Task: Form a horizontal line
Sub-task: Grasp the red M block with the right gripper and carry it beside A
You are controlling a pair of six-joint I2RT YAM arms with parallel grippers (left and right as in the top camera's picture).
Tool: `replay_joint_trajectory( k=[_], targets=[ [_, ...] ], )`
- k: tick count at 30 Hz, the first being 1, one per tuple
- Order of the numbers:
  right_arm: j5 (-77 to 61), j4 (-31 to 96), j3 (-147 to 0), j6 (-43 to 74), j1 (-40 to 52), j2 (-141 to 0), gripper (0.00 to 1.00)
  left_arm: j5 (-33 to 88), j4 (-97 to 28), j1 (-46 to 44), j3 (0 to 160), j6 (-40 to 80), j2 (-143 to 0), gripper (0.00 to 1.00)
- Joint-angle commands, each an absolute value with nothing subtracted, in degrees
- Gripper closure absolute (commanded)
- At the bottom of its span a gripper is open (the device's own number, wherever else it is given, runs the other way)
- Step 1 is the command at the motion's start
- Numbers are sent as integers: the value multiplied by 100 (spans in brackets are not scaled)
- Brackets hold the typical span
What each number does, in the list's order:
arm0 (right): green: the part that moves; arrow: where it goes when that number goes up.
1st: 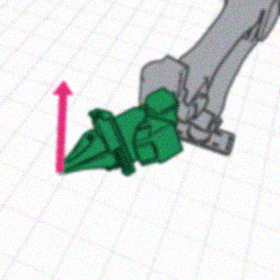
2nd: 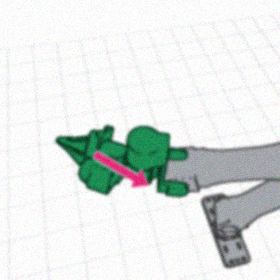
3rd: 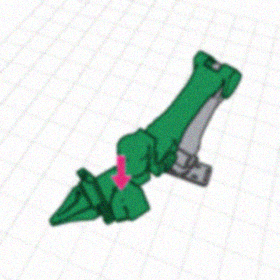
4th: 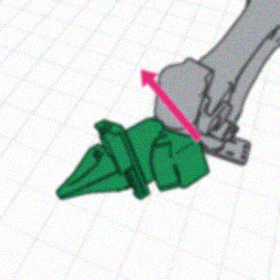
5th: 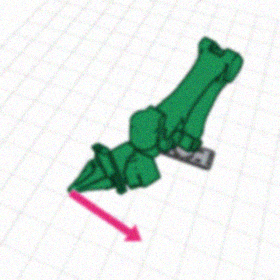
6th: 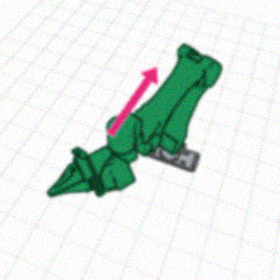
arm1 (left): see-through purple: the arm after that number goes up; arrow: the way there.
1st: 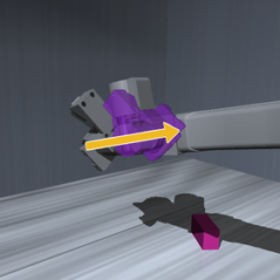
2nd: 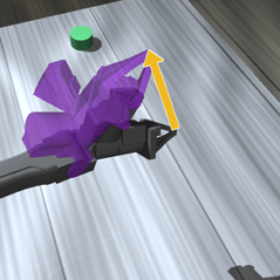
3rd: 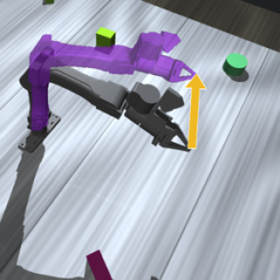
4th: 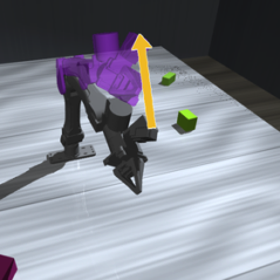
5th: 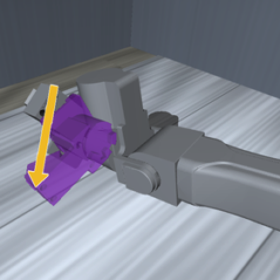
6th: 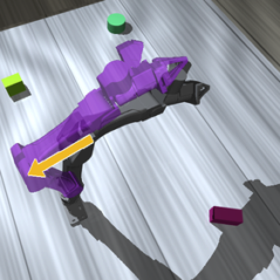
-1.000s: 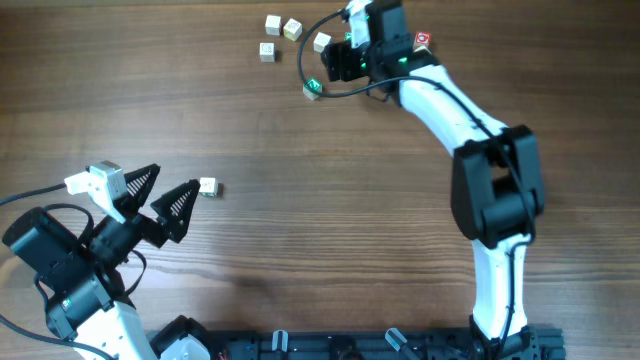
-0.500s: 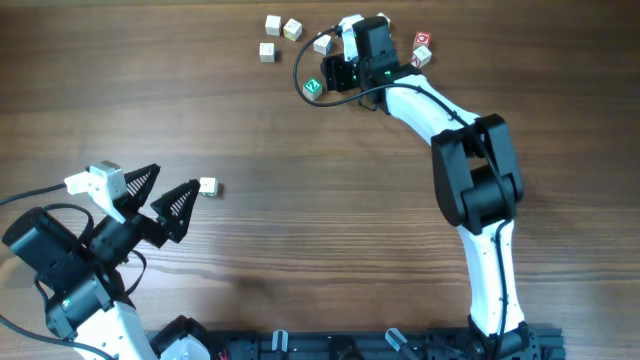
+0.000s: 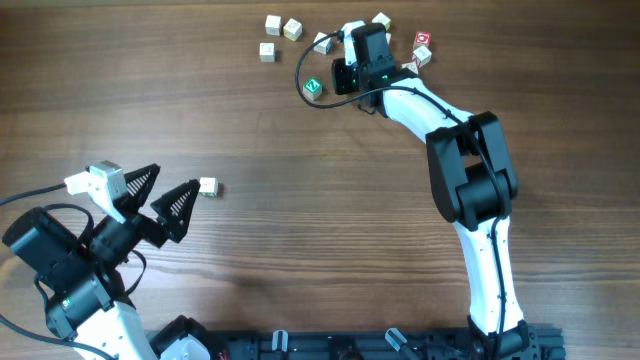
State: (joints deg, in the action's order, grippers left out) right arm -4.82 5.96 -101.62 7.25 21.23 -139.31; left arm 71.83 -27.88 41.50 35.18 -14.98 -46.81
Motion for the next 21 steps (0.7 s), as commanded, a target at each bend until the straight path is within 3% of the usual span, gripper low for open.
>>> replay_joint_trajectory(
  k=[1, 12, 21],
  targets=[
    [-207, 722, -10318, 814, 2117, -13891, 73, 7185, -2775, 4125, 3494, -1610, -4650, 0],
    [-344, 2279, -10318, 1848, 2362, -12567, 82, 7185, -2773, 4125, 3494, -1610, -4650, 0],
    [-1186, 4366, -10154, 4150, 3710, -12239, 89, 7185, -2773, 4125, 3492, -1610, -4650, 0]
  ],
)
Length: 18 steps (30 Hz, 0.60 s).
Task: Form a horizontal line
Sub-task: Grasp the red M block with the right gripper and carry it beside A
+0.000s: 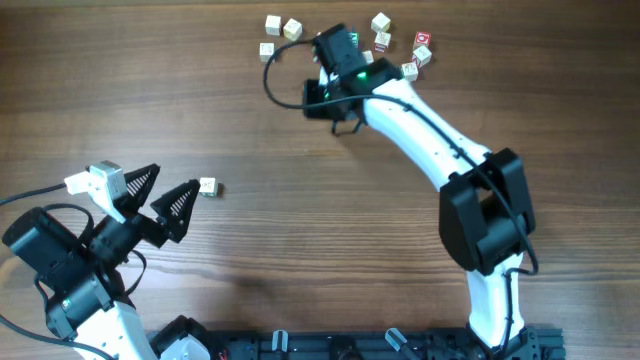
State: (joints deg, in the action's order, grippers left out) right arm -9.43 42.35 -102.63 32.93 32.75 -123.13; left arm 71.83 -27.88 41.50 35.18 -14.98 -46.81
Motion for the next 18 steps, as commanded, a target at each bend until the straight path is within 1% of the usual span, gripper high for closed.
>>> replay_joint_trajectory(
  k=[1, 4, 5, 6, 10, 12, 14, 18],
  targets=[
    [-1184, 4351, -10079, 4283, 3894, -12241, 89, 7185, -2773, 4125, 3494, -1610, -4650, 0],
    [-867, 4010, -9782, 4523, 4462, -12241, 89, 7185, -2773, 4125, 3492, -1610, -4650, 0],
    [-539, 3918, -9664, 4976, 4663, -12241, 88, 7185, -2775, 4125, 3492, -1610, -4650, 0],
    [-421, 3828, -9594, 5168, 4781, -12241, 88, 7185, -2773, 4125, 3494, -1610, -4650, 0],
    [-336, 3098, -9277, 5135, 5107, -12241, 87, 7185, -2773, 4125, 3494, -1610, -4650, 0],
    [-340, 2657, -9098, 5118, 5177, -12241, 83, 7185, -2775, 4125, 3492, -1610, -4650, 0],
    [-340, 2320, -8923, 5120, 5223, -12241, 83, 7185, -2773, 4125, 3492, -1610, -4650, 0],
    [-386, 2246, -8847, 5105, 5306, -12248, 83, 7185, -2773, 4125, 3494, -1610, -4650, 0]
  ],
)
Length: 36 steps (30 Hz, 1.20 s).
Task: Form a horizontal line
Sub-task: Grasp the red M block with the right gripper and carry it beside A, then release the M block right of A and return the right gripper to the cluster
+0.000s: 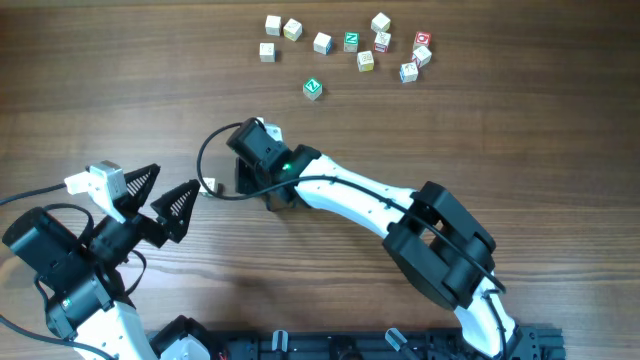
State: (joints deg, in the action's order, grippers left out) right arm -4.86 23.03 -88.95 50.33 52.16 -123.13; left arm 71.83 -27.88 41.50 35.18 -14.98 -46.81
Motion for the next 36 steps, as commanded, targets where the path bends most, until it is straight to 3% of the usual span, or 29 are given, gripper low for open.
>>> replay_joint_trajectory(
  k=[1, 14, 21, 27, 36],
  targets=[
    [-381, 2213, -8847, 5094, 5343, -12248, 77, 7185, -2775, 4125, 3494, -1610, -4650, 0],
    [-377, 1973, -8847, 5026, 5360, -12248, 51, 7185, -2773, 4125, 3494, -1610, -4650, 0],
    [54, 1938, -8849, 4718, 5218, -12208, 51, 7185, -2775, 4125, 3494, -1610, -4650, 0],
    [47, 2506, -8849, 4147, 4469, -11817, 47, 7185, -2775, 4125, 3494, -1610, -4650, 0],
    [-130, 2724, -9083, 2582, 3332, -11601, 19, 7185, -2775, 4125, 3492, -1610, -4650, 0]
  ],
)
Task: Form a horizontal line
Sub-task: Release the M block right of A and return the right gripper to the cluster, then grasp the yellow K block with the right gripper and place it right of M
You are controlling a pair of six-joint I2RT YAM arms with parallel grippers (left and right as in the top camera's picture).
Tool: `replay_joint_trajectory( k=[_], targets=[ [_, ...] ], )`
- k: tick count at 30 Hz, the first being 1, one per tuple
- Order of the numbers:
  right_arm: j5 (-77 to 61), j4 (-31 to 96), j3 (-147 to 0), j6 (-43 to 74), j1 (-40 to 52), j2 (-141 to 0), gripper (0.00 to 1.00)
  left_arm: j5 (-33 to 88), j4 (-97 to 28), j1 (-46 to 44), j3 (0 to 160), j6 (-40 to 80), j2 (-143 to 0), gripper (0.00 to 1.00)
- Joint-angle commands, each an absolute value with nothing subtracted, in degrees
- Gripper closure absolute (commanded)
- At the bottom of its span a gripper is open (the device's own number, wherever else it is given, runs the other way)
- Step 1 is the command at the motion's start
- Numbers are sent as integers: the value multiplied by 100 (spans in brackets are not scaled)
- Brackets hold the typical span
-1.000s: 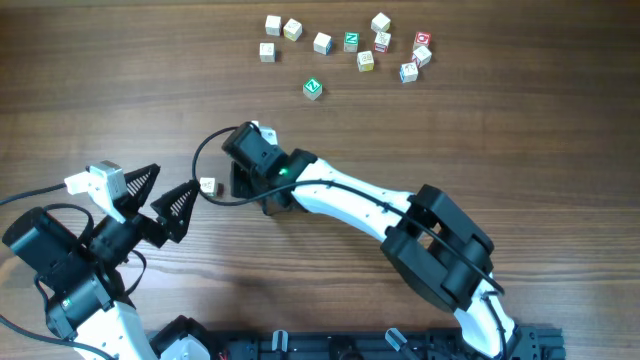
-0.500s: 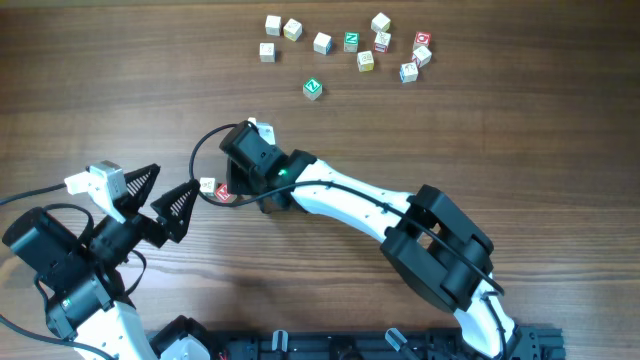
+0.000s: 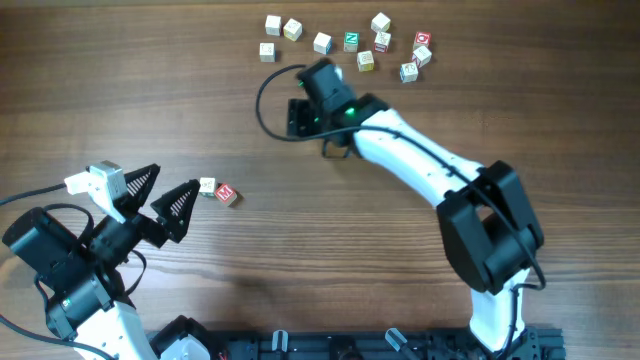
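Observation:
A white block (image 3: 207, 186) and a red-faced block (image 3: 226, 194) lie side by side at the left of the wooden table, the red one just right of the white and slightly lower. My left gripper (image 3: 163, 190) stands open just left of the white block, holding nothing. My right gripper (image 3: 299, 116) hangs over the upper middle of the table, below the cluster of loose blocks (image 3: 351, 41). Its fingers are dark from above, and their gap cannot be made out. The right wrist covers the table just below the cluster.
Several small lettered blocks are scattered along the far edge, from a white one (image 3: 272, 22) at the left to red-marked ones (image 3: 422, 40) at the right. The right arm (image 3: 420, 165) stretches diagonally across the table's middle and right.
My right gripper was over the spot just right of the white block; it is now up near the far cluster. A red block lies where it had been. The green block is now covered.
My right gripper was first among the far blocks, then a little left over the green block's place. Then it was down beside the white block at the left. Now it is back near the cluster, and a red block sits beside the white one. The left arm stayed still.

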State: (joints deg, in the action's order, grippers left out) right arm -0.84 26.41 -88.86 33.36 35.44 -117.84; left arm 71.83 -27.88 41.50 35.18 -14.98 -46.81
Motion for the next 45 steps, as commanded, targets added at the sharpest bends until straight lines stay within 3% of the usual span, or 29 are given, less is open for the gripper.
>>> replay_joint_trajectory(
  k=[1, 5, 12, 25, 28, 31, 36, 42, 45],
  targets=[
    [-130, 2755, -9146, 2519, 3271, -11601, 16, 7185, -2773, 4125, 3492, -1610, -4650, 0],
    [-126, 2731, -9498, 2080, 2829, -11601, 10, 7185, -2773, 4125, 3492, -1610, -4650, 0],
    [283, 1140, -9504, 1516, 2174, -12269, 9, 7185, -2773, 4125, 3492, -1610, -4650, 0],
    [757, -668, -9504, 1522, 2053, -13948, 10, 7185, -2773, 4125, 3492, -1610, -4650, 0],
    [757, -676, -9504, 1522, 2053, -14062, 19, 7185, -2773, 4125, 3492, -1610, -4650, 0],
    [755, -552, -9504, 1522, 2053, -14070, 44, 7185, -2773, 4125, 3494, -1610, -4650, 0],
    [757, -30, -9504, 1516, 2056, -13727, 67, 7185, -2773, 4125, 3492, -1610, -4650, 0],
    [707, 1297, -9504, 1538, 2075, -12464, 79, 7185, -2773, 4125, 3494, -1610, -4650, 0],
    [-189, 2150, -9504, 1546, 2104, -11797, 80, 7185, -2773, 4125, 3492, -1610, -4650, 0]
  ],
)
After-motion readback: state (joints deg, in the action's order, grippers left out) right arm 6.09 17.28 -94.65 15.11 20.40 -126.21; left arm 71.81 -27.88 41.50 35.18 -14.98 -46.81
